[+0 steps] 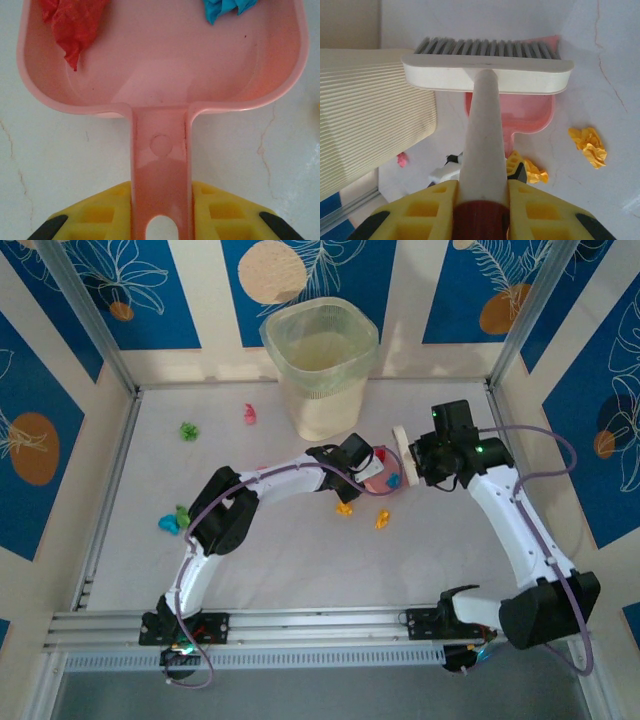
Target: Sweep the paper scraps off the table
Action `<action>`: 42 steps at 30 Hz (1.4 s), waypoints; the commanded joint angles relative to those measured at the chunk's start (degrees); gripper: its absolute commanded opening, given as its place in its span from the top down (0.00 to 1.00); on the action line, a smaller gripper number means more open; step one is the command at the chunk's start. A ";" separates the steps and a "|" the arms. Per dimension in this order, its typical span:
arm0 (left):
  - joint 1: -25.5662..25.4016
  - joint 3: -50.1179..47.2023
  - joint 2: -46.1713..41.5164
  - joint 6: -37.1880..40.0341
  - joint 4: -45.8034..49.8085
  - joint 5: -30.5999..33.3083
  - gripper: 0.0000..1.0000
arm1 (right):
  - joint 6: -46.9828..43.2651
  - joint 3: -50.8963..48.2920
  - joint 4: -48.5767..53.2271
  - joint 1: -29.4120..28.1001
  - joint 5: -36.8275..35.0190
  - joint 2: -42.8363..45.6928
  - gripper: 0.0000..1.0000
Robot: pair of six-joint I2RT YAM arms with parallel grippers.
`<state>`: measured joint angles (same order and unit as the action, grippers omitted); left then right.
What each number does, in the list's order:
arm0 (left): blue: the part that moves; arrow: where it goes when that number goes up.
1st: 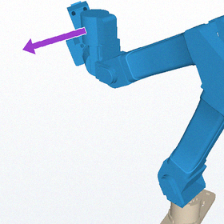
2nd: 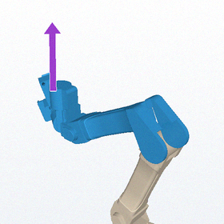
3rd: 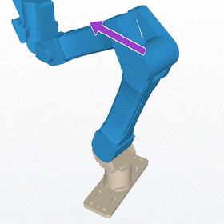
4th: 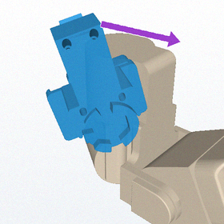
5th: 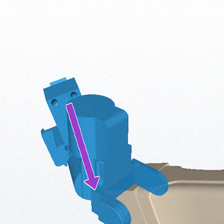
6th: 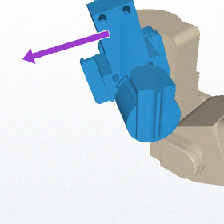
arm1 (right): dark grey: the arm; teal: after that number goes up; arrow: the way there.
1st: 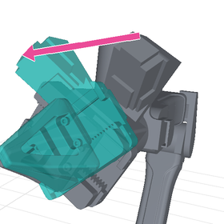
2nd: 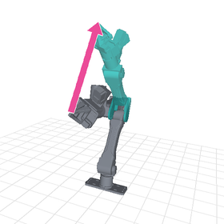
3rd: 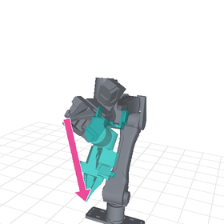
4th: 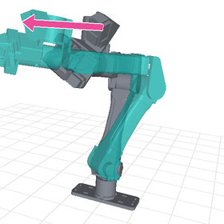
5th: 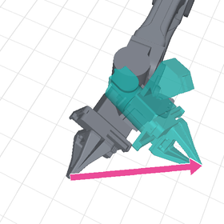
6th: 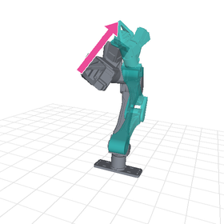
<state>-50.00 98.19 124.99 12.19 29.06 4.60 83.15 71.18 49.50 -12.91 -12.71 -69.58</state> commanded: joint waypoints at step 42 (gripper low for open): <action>0.25 0.92 1.30 0.21 2.23 1.46 1.00 | -15.24 -0.11 -2.00 -4.12 3.31 -1.84 1.00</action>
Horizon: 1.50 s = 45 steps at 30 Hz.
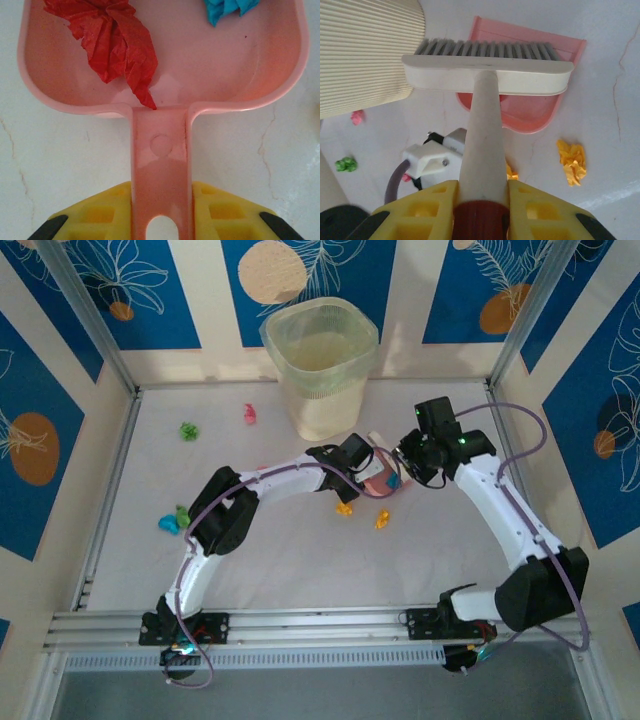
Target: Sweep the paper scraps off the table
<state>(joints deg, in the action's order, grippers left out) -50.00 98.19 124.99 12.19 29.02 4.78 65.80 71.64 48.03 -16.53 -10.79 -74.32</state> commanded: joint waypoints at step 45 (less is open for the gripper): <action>0.23 -0.43 -4.91 -8.87 -1.13 -1.64 1.00 | -15.52 -57.57 -30.26 0.76 -29.04 54.26 1.00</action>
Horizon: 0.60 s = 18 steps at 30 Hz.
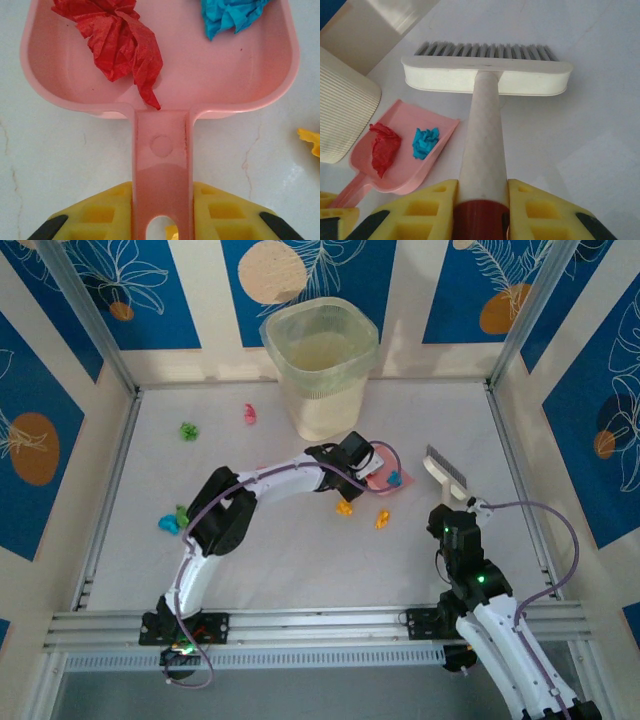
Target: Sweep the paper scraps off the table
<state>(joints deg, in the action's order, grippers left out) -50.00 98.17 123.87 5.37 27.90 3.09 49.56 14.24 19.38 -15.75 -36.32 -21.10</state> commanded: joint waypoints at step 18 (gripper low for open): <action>-0.39 -13.57 -19.13 -11.14 -2.72 -0.72 1.00 | 3.74 1.42 5.23 0.73 -6.56 5.13 1.00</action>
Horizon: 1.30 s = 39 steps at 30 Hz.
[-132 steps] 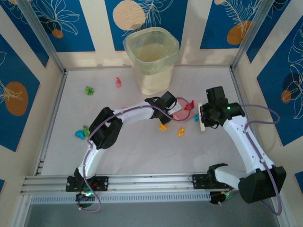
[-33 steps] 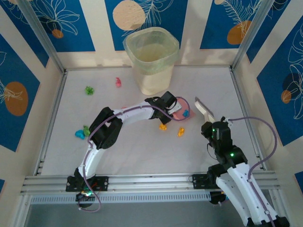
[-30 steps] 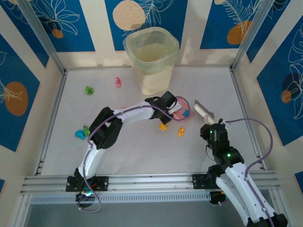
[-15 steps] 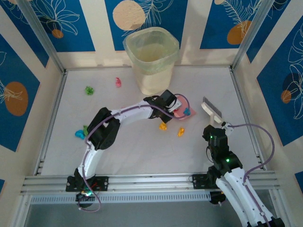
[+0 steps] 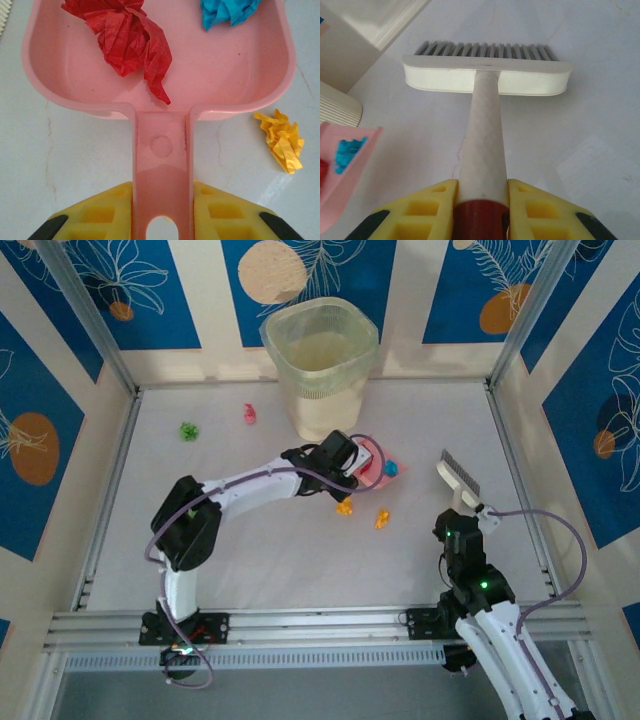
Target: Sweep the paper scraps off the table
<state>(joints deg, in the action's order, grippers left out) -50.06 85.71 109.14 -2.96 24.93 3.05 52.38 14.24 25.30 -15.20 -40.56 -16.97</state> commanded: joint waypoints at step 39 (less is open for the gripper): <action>0.99 25.78 -19.76 -12.92 31.26 10.39 1.00 | -18.30 -3.81 -32.45 -0.81 32.20 -11.40 1.00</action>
<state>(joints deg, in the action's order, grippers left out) -49.78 106.54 87.42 -14.72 53.23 11.42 36.73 10.46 0.38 -15.55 -13.52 -27.35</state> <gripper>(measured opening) 0.263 0.244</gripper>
